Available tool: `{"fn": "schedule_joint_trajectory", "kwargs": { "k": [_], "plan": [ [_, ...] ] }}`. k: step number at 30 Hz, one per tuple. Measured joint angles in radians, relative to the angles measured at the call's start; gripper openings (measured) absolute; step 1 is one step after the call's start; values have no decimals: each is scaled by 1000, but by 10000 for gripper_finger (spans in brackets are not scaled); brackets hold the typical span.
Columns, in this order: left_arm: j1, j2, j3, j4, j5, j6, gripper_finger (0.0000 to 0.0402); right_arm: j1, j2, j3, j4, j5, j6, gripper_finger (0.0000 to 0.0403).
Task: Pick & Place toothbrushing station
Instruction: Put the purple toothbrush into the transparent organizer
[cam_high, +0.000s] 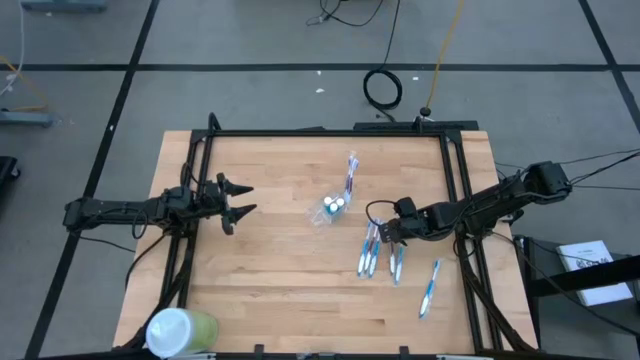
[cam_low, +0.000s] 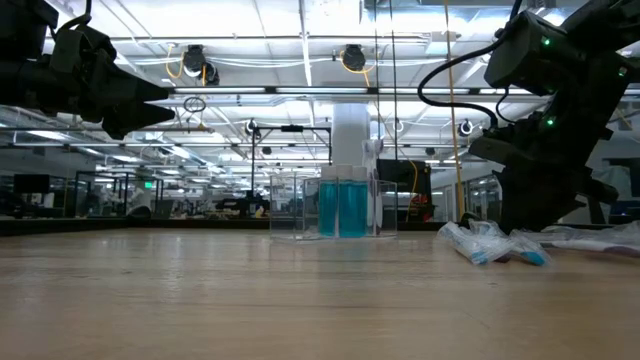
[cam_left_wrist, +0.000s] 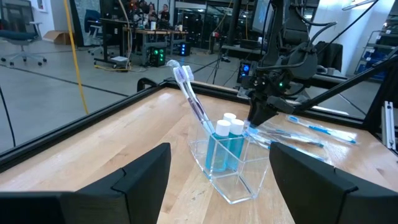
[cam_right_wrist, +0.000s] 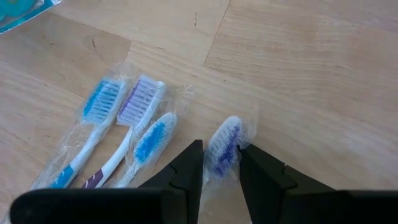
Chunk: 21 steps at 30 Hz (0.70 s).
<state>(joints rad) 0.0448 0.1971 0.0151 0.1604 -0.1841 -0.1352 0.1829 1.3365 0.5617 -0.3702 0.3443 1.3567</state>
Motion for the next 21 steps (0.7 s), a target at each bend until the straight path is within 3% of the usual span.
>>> {"fn": "schedule_joint_trajectory", "kwargs": {
  "k": [10,21],
  "plan": [
    [0,0,0,0,0,0,283,0,0,0,14,0,-62,88],
    [0,0,0,0,0,0,283,0,-1,0,192,-4,-198,88]
  ]
}}
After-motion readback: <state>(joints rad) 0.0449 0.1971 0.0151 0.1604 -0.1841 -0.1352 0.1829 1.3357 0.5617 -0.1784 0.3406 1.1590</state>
